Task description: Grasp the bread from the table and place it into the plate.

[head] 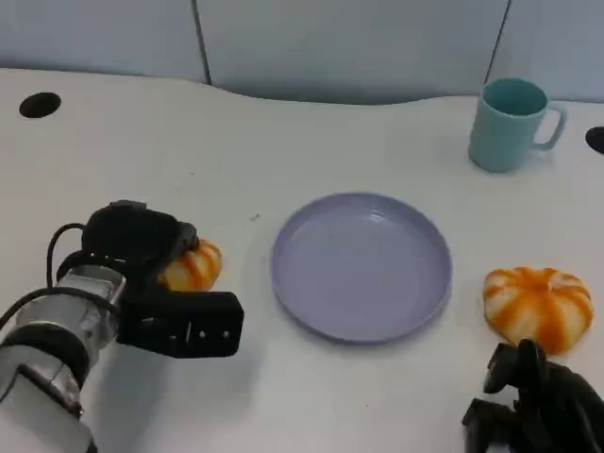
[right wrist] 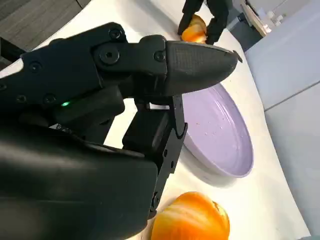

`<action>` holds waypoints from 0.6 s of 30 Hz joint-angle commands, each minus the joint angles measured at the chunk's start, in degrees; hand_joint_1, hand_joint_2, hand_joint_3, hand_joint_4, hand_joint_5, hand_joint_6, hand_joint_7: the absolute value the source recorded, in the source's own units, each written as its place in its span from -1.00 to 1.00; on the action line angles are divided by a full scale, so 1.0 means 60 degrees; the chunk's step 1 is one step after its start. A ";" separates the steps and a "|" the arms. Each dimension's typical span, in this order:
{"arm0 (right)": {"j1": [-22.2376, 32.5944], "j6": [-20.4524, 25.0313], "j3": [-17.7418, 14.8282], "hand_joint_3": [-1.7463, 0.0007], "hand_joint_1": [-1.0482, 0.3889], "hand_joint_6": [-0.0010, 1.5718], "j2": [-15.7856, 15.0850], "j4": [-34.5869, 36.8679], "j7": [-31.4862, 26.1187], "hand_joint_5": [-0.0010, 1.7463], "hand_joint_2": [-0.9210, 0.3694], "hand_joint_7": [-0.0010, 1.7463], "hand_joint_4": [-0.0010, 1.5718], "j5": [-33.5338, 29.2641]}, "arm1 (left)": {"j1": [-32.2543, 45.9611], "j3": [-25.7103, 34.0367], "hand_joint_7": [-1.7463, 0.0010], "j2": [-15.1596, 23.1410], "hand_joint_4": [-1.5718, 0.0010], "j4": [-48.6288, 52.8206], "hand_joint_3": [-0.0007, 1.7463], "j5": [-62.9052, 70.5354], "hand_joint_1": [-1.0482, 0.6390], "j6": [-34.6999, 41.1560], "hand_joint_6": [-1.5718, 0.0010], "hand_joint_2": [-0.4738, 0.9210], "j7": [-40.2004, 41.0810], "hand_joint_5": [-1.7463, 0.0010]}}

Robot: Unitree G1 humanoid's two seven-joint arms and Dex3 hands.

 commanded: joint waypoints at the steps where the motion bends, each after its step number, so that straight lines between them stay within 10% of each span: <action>1: -0.0231 -0.0081 -0.0077 0.47 -0.17 0.44 0.0043 0.0665 -0.0017 0.47 -1.00 0.44 0.64 0.0027 | -0.0033 -0.0101 -0.86 0.0398 0.08 0.0013 -0.73 0.0129 -0.04 -0.0429 0.29 1.00 0.1068 -1.00; 18: -0.0845 -0.0265 -0.0098 0.47 -0.19 0.49 -0.0044 0.1417 0.0029 0.46 -1.00 0.42 0.65 -0.0136 | -0.0600 0.1118 -1.00 0.0409 0.02 -0.0102 -0.66 -0.0965 0.04 -0.1230 0.25 0.94 0.1566 -1.00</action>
